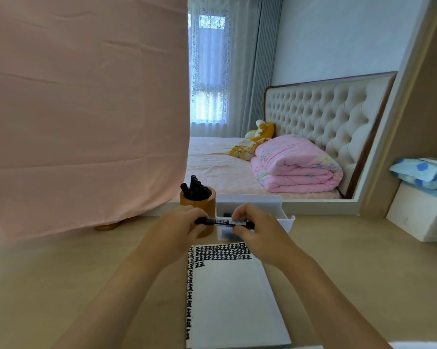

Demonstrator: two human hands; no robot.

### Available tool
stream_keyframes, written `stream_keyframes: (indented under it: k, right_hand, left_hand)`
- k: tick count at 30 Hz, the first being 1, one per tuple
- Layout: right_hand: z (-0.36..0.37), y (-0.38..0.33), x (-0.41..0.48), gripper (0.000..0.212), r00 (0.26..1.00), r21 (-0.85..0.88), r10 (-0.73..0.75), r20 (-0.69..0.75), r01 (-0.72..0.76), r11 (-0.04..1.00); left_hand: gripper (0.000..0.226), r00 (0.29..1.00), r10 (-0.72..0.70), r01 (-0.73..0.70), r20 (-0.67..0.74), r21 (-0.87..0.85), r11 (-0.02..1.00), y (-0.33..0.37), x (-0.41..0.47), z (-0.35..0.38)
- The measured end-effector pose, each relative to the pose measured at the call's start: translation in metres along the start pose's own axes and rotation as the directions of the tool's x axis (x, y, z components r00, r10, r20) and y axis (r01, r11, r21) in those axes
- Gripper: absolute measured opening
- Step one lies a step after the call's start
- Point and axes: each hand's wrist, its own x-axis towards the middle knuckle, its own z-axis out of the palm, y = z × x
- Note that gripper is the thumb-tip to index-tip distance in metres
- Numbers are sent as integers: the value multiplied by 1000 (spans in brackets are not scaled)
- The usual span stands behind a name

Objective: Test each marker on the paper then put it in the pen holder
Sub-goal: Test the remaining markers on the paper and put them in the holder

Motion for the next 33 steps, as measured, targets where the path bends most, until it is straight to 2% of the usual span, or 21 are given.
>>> stream_keyframes:
  k: [2, 6, 9, 16, 19, 22, 26, 29, 31, 33]
  right_hand:
    - [6, -3, -4, 18, 998, -106, -44, 47, 48, 993]
    - [21, -17, -10, 27, 976, -171, -110, 190, 143, 975]
    - [33, -19, -12, 31, 954, -288, -119, 273, 199, 937]
    - [47, -13, -12, 19, 941, -368, -69, 330, 196, 909]
    - [48, -11, -11, 23, 955, -333, -93, 281, 188, 924]
    - [46, -8, -13, 32, 950, -308, -242, 198, 295, 904]
    - [44, -7, -14, 22, 901, -346, -421, 109, 431, 833]
    - [44, -7, -11, 15, 838, -409, -543, 50, 513, 754]
    - [43, -7, -11, 14, 825, -416, -564, 32, 524, 743]
    - [42, -7, -12, 16, 865, -367, -500, 45, 479, 797]
  left_hand:
    - [17, 1000, -1, 1, 27, 1, 1000, 1, -12, -1]
    - [18, 999, -5, 3, 38, 42, 999, 3, -34, 2]
    - [23, 999, -28, 27, 23, 35, 999, 1, -46, 5]
    - [22, 997, 22, -25, 72, 41, 999, -10, -53, 14]
    - [23, 995, 41, -43, 92, 17, 999, -17, -50, 16]
    - [25, 993, 9, -9, 120, -1, 1000, -18, -50, 16]
    - [28, 975, -79, 91, 209, -47, 995, -18, -48, 18]
    - [28, 953, -142, 178, 269, -112, 978, -19, -46, 19]
    - [26, 946, -160, 210, 283, -154, 965, -18, -46, 18]
    - [25, 947, -144, 198, 286, -172, 965, -19, -46, 18]
